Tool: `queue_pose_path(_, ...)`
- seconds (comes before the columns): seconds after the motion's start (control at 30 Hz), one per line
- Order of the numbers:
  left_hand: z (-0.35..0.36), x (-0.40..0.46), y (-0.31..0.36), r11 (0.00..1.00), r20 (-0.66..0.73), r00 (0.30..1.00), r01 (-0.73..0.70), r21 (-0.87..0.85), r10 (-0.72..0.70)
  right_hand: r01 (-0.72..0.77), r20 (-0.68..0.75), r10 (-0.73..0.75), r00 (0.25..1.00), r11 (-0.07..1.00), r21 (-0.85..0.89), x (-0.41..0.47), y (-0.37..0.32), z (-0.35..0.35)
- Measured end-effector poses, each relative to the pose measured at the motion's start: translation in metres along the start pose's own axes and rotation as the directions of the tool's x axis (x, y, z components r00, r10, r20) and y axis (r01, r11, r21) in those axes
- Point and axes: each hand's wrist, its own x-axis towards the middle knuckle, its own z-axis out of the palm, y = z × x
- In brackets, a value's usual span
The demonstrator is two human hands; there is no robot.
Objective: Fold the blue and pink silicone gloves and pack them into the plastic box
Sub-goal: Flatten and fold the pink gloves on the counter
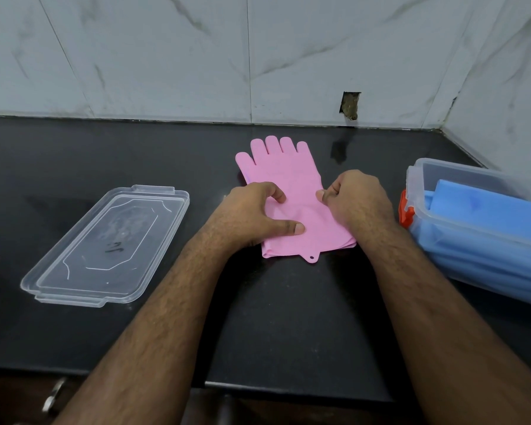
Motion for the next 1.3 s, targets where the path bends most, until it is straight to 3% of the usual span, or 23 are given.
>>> queue_pose_path(0.27, -0.0008, 0.0020, -0.0010, 0.995, 0.030, 0.999, 0.030, -0.096, -0.027, 0.120, -0.125, -0.120, 0.985, 0.993, 0.000, -0.0018, -0.0003, 0.0030)
queue_pose_path(0.5, -0.0016, 0.0022, -0.0023, 0.997, 0.056, 0.998, 0.014, -0.072, -0.009, 0.069, -0.020, -0.070, 0.997, 0.997, -0.045, 0.0003, -0.0018, 0.0053)
queue_pose_path(1.3, -0.0015, 0.0022, -0.0012, 0.998, 0.049, 0.999, 0.013, -0.054, -0.010, 0.053, 0.000, -0.053, 0.999, 0.992, -0.117, 0.0031, -0.0020, 0.0078)
